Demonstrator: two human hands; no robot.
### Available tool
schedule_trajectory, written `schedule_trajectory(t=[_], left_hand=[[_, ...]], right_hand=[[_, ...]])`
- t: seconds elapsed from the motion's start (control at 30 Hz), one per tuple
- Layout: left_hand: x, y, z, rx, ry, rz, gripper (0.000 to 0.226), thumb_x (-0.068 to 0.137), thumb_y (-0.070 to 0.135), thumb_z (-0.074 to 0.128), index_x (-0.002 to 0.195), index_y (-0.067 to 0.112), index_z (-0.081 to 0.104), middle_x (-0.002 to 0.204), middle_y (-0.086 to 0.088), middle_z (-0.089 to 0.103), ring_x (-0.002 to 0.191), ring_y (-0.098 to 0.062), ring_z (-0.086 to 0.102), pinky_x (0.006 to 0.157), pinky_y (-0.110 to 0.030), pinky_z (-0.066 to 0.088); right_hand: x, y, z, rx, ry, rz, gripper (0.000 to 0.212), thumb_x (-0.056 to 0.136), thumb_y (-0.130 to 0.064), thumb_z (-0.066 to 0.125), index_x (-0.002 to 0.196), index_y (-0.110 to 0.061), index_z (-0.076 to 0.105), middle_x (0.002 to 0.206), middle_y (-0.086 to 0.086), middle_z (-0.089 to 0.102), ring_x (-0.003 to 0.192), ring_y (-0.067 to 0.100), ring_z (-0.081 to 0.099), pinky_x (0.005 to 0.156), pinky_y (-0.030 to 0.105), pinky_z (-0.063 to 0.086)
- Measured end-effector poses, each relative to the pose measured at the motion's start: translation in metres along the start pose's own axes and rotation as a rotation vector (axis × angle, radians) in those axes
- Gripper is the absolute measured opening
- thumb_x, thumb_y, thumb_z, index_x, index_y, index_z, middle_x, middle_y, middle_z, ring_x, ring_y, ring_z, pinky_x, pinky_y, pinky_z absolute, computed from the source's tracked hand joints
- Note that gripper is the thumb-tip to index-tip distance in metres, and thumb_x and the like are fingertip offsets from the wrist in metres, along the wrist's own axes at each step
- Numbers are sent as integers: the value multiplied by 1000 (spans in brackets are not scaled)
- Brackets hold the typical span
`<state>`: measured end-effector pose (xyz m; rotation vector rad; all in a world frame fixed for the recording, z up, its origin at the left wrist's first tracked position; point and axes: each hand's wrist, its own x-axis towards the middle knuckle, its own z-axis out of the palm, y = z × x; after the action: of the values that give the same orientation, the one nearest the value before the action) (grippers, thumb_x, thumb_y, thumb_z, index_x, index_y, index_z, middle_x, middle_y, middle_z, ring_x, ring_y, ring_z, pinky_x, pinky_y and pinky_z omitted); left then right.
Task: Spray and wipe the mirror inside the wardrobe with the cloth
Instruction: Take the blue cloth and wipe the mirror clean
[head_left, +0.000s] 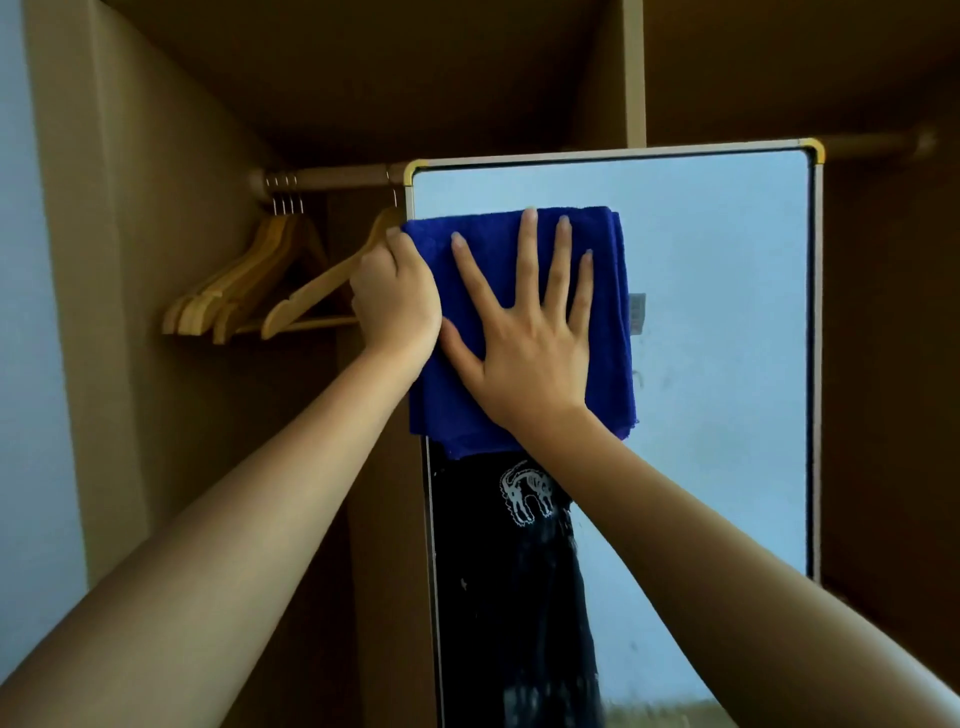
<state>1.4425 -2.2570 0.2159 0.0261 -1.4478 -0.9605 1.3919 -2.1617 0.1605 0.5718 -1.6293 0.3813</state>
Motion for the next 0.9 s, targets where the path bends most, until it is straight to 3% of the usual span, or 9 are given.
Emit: schedule_trajectory(t=[0.23, 0.4, 0.6, 0.9], left_hand=[[-24, -16, -1, 155, 11, 142, 41, 105, 34, 27, 79, 15, 53, 65, 5, 52, 57, -5, 50, 50, -10, 36], [-26, -18, -2, 162, 29, 146, 46, 105, 34, 27, 65, 22, 45, 57, 7, 47, 49, -2, 50, 47, -10, 37], [-26, -18, -6, 95, -27, 135, 51, 105, 37, 25, 62, 22, 47, 54, 6, 49, 44, 0, 49, 43, -11, 35], [-26, -17, -3, -4, 26, 64, 52, 104, 43, 23, 58, 26, 41, 51, 7, 47, 41, 2, 47, 43, -10, 34]], right_hand=[[-20, 27, -6, -16, -26, 23, 70, 93, -71, 24, 155, -40, 11, 164, 14, 2, 150, 40, -3, 120, 57, 0], [-4, 40, -11, -9, -20, 93, 70, 93, -72, 22, 155, -42, 8, 164, 13, 0, 150, 38, -5, 120, 57, 0], [38, 16, -9, 26, 16, 172, 71, 93, -71, 18, 155, -39, 10, 164, 15, 1, 149, 41, -4, 118, 60, -1], [-6, 2, 1, 34, 8, 2, 69, 94, -69, 25, 155, -38, 16, 164, 14, 7, 150, 40, -1, 120, 56, -1]])
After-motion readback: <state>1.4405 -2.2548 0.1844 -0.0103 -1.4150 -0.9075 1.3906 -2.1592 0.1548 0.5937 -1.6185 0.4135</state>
